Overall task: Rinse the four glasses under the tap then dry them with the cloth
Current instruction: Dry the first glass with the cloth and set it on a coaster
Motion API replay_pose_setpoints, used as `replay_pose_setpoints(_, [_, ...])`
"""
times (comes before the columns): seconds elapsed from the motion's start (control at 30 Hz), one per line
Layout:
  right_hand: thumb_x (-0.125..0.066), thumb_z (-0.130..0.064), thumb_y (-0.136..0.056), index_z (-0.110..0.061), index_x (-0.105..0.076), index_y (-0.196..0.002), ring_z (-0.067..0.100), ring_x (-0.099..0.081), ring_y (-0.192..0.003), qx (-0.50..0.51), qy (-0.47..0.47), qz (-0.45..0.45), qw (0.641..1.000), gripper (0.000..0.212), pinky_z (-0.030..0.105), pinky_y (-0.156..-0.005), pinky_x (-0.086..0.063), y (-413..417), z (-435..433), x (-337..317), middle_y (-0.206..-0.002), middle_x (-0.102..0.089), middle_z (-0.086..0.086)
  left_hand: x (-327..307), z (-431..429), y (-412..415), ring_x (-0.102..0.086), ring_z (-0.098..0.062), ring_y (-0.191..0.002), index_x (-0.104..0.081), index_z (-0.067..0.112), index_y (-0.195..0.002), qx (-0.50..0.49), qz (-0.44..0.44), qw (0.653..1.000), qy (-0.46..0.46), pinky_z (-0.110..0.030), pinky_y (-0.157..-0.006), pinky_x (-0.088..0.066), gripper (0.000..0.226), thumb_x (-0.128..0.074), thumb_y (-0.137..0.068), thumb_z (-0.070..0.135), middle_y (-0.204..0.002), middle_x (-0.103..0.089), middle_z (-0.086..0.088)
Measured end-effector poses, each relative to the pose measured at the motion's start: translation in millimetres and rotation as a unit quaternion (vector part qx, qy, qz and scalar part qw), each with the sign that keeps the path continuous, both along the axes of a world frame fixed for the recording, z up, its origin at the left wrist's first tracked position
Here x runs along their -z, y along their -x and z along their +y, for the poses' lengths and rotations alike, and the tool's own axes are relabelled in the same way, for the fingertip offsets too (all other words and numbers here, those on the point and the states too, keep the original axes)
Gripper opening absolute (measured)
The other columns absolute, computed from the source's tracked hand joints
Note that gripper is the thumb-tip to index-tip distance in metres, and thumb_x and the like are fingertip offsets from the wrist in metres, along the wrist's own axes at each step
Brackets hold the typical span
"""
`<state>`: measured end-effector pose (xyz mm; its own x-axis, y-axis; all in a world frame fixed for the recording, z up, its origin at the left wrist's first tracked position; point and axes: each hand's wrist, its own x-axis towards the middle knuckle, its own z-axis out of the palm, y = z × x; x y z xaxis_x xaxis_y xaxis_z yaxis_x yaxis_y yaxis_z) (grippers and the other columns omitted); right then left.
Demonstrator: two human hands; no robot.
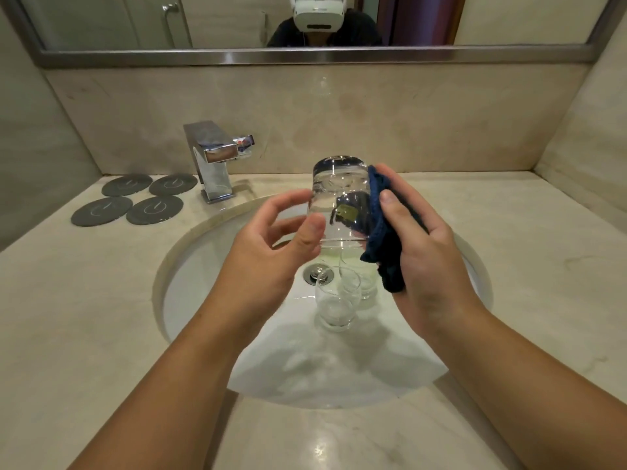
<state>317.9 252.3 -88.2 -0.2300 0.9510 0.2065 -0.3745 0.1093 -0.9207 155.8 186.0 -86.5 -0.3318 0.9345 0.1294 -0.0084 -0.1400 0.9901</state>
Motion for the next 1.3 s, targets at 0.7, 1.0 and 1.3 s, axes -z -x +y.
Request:
replay_pose_setpoints(0.7, [-0.060, -0.025, -0.107, -0.032, -0.073, -0.131, 0.025, -0.072, -0.120, 0.005, 0.008, 0.001, 1.000, 0.029, 0.053, -0.112, -0.050, 1, 5, 6, -0.124, -0.078, -0.001, 1, 2, -3, -0.076, -0.012, -0.111, -0.070, 0.052, -0.124, 0.007, 0.032, 0.999, -0.009, -0.038, -0.104, -0.059, 0.042, -0.083, -0.083, 0.054, -0.120, -0.077, 0.005])
replay_pose_setpoints(1.0, [-0.058, -0.024, -0.109, -0.029, -0.069, -0.138, 0.023, -0.069, -0.125, -0.002, -0.039, -0.031, 0.999, 0.032, 0.052, -0.112, -0.050, 2, 5, 7, -0.131, -0.075, -0.001, -4, -3, -4, -0.079, -0.014, -0.103, -0.066, 0.041, -0.128, 0.004, 0.014, 1.000, -0.009, -0.033, -0.094, -0.062, 0.060, -0.091, -0.073, 0.047, -0.117, -0.078, 0.000])
replay_pose_setpoints(1.3, [-0.056, -0.028, -0.108, -0.024, -0.064, -0.144, 0.035, -0.066, -0.129, -0.066, 0.045, 0.056, 0.995, 0.037, 0.048, -0.102, -0.048, 3, 15, 10, -0.138, -0.071, 0.008, -2, 1, -4, -0.074, -0.001, -0.110, -0.069, 0.050, -0.122, 0.006, 0.016, 0.999, -0.030, -0.032, -0.103, -0.057, 0.047, -0.082, -0.077, 0.057, -0.114, -0.079, 0.014])
